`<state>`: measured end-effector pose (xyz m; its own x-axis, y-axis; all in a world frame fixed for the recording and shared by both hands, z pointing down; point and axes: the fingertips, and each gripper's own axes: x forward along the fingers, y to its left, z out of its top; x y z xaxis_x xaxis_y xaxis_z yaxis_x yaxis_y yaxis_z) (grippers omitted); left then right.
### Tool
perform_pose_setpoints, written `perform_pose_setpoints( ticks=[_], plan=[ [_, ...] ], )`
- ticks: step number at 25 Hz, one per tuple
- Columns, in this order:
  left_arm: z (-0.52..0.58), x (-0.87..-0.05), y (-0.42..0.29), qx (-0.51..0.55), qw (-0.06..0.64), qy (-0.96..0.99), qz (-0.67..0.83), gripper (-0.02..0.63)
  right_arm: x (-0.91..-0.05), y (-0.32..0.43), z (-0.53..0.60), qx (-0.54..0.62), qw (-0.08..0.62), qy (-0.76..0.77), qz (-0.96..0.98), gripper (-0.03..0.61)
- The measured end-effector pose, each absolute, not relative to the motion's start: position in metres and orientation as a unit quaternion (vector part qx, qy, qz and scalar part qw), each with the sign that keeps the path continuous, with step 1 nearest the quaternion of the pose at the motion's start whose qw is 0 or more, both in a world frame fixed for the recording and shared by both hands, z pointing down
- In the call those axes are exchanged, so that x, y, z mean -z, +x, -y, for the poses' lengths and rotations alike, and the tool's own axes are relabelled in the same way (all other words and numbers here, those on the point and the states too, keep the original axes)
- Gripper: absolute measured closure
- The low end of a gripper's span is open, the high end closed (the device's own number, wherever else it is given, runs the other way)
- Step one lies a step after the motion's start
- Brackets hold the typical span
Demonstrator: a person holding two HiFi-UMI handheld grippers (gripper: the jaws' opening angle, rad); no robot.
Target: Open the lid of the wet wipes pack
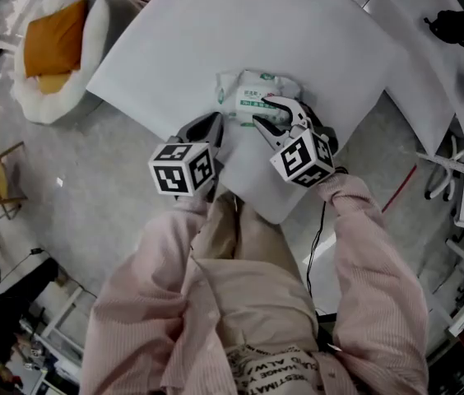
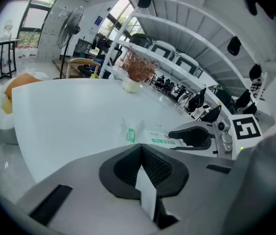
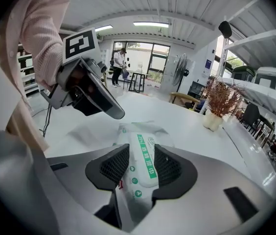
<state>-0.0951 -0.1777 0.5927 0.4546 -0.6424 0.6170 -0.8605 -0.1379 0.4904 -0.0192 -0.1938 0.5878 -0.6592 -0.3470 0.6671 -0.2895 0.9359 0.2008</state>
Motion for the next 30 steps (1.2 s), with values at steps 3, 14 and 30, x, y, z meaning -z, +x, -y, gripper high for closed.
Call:
perform_pose_setpoints(
  ticks=[3, 14, 30],
  plan=[
    [0.178, -0.597, -0.093, -0.133, 0.425, 0.742, 0.501, 0.614, -0.595, -0.02, 0.194, 0.046, 0.392, 0.168, 0.904, 0.426],
    [0.176, -0.615, -0.085, -0.166, 0.444, 0.738, 0.48, 0.614, -0.601, -0.02, 0.197, 0.005, 0.424, 0.136, 0.896, 0.453],
    [0.176, -0.619, -0.087, -0.173, 0.455, 0.742, 0.46, 0.614, -0.591, -0.021, 0.202, -0.126, 0.382, 0.122, 0.907, 0.459]
  ],
)
